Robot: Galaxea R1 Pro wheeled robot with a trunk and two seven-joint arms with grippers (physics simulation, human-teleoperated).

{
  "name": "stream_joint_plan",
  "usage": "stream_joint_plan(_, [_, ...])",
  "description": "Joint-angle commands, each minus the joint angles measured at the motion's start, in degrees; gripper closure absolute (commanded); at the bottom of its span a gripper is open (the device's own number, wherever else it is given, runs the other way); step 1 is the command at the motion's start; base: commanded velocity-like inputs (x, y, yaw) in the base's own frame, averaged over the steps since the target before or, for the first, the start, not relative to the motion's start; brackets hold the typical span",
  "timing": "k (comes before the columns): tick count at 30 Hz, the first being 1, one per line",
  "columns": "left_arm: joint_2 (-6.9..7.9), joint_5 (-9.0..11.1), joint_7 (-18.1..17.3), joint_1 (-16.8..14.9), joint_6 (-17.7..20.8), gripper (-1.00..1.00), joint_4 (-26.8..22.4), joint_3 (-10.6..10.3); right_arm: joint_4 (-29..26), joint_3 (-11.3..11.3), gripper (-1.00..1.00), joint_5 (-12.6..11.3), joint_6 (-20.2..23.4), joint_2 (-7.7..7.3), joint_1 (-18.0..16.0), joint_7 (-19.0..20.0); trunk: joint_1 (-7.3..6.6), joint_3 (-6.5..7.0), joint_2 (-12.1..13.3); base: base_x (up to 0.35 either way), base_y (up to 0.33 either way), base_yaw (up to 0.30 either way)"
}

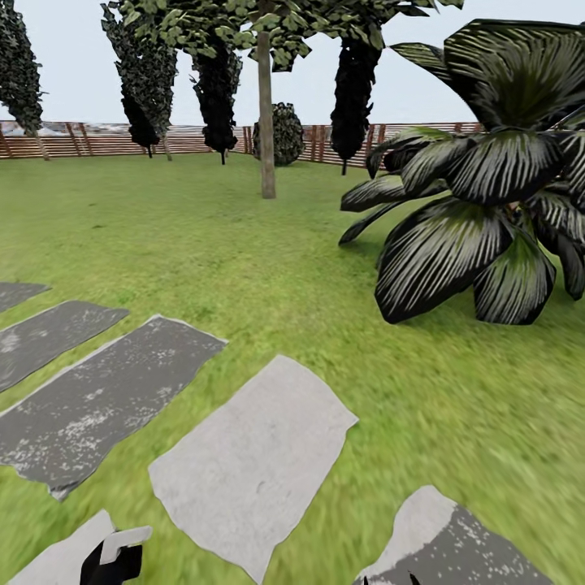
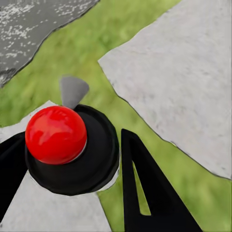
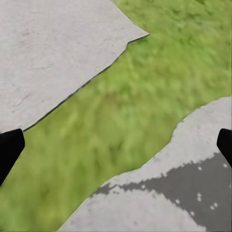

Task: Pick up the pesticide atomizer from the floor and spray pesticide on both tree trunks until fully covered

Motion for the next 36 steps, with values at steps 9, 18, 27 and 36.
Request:
stream_joint_plan(9, [0.00,0.33,0.01,-0.03,-0.17,1.00,0.05,-0.07,5.03,-0.26,-1.00,0.73,-0.20,-0.23,-0.03,-0.33,0.02,-0.05,-0.02,0.281,0.209,0.000])
stream_joint_plan(18, [0.00,0.33,0.01,-0.03,-0.17,1.00,0.06,-0.07,5.48,-0.26,-1.00,0.74,-0.20,-0.30,-0.03,-0.36,0.02,-0.05,-0.02,0.288,0.175,0.000])
stream_joint_plan(27, [0.00,0.33,0.01,-0.03,-0.22,1.00,0.06,-0.07,5.49,-0.22,-1.00,0.74,-0.16,-0.31,-0.03,-0.42,0.02,-0.05,-0.02,0.305,0.137,0.000])
stream_joint_plan(36, [0.00,0.33,0.01,-0.03,-0.20,1.00,0.06,-0.07,5.49,-0.22,-1.00,0.74,-0.16,-0.32,-0.03,-0.42,0.02,-0.05,-0.02,0.321,0.096,0.000])
